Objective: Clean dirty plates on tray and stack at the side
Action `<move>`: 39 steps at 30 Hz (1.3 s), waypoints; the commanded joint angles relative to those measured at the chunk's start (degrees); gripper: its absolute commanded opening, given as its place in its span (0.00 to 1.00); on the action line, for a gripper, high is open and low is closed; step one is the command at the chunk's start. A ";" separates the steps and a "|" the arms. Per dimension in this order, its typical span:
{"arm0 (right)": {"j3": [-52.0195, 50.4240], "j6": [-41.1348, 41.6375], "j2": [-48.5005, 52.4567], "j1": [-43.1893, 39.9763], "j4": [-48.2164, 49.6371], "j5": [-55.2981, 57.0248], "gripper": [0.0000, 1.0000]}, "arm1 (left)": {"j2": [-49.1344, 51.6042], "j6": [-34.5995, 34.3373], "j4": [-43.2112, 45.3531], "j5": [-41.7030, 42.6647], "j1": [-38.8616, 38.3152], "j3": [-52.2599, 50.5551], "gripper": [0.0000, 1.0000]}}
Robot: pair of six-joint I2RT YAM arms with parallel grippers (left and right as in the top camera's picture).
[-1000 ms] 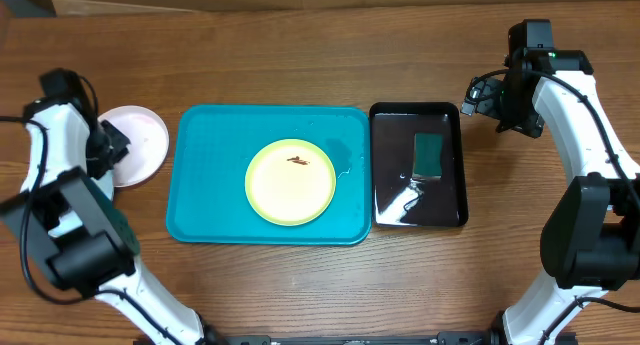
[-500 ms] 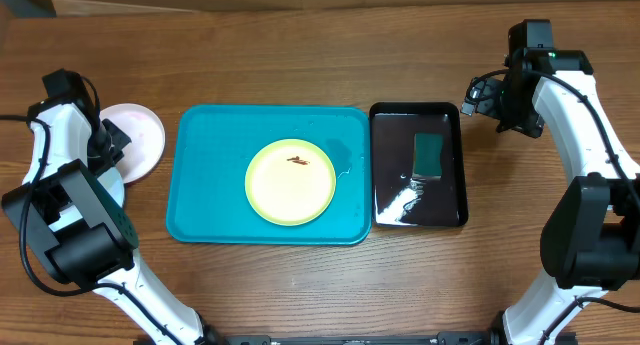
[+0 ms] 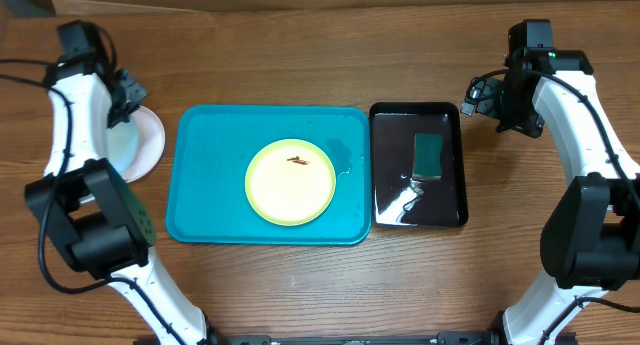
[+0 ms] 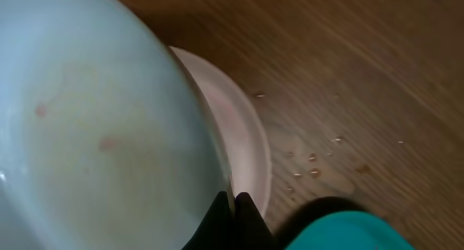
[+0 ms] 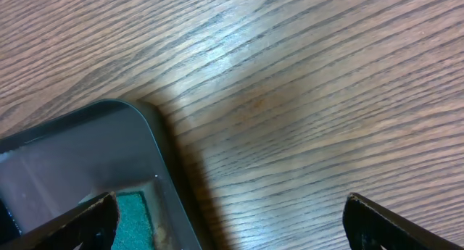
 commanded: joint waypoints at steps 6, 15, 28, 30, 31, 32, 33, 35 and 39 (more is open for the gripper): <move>0.72 0.44 -1.22 -0.11 0.22 0.15 1.00 | -0.13 0.83 0.59 -3.98 -3.98 1.05 0.04; 0.72 0.44 -1.22 -0.11 0.22 0.15 1.00 | -0.13 0.83 -2.10 -5.11 -3.96 1.05 0.33; 0.72 0.44 -1.22 -0.11 0.22 0.15 1.00 | -1.79 5.60 -14.12 2.58 -10.58 1.99 0.56; 0.72 0.44 -1.22 -0.11 0.22 0.15 1.00 | -2.01 5.70 -18.58 6.19 -13.29 1.99 0.58; 0.72 0.44 -1.22 -0.11 0.22 0.15 1.00 | -2.01 6.03 -20.61 8.33 -14.58 1.97 0.58; 0.72 0.42 -1.22 -0.11 0.22 0.15 1.00 | -2.01 6.54 -22.51 10.71 -16.11 1.73 0.58; 0.72 0.42 -1.22 -0.11 0.22 0.15 1.00 | -2.01 6.88 -23.61 12.33 -17.44 1.33 0.59; 0.72 0.44 -1.22 -0.11 0.22 0.15 1.00 | -2.01 6.88 -25.18 13.40 -20.37 0.90 0.58; 0.72 0.44 -1.22 -0.11 0.20 0.15 1.00 | -2.01 6.71 -27.08 12.90 -25.16 0.63 0.58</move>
